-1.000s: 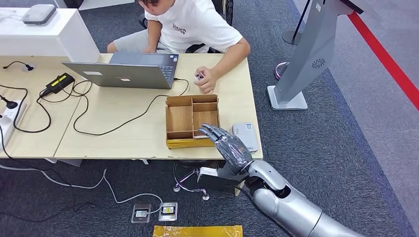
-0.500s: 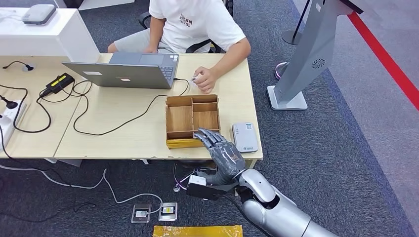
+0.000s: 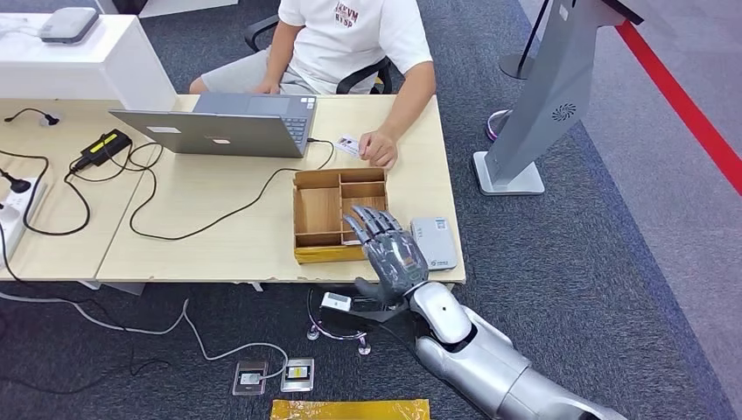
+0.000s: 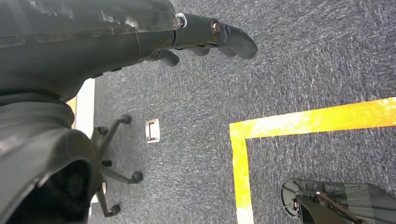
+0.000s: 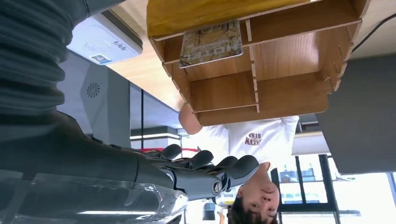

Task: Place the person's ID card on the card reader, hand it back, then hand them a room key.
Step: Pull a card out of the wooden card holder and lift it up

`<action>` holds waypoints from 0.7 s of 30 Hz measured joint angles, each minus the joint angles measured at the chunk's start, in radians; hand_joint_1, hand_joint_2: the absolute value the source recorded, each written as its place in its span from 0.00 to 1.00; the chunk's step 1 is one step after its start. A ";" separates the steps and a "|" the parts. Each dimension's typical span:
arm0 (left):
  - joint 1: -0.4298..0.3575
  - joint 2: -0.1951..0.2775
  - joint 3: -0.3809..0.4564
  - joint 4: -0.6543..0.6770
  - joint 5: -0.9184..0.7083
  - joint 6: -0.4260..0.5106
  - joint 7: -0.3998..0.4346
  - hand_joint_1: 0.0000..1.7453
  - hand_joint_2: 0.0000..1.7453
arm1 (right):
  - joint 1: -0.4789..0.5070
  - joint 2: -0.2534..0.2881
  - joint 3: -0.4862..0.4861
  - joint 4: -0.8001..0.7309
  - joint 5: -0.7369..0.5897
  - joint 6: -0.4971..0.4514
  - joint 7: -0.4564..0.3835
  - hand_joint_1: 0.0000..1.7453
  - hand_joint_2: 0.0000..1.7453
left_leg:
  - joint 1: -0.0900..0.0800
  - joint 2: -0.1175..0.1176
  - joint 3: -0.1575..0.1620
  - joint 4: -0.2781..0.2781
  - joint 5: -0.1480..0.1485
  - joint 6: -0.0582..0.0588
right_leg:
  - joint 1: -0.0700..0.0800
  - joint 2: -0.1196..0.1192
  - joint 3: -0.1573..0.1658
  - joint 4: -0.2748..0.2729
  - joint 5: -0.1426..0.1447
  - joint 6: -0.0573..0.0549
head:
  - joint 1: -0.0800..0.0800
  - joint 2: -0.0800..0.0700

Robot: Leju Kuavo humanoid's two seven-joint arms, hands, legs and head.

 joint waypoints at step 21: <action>0.000 -0.008 0.000 0.000 -0.005 0.006 0.004 0.00 0.00 | -0.130 0.126 0.014 0.254 -0.005 0.013 -0.029 0.00 1.00 | 0.000 0.000 0.000 0.000 0.000 0.000 | 0.000 0.000 0.000 0.000 0.000 0.000 | 0.000 0.000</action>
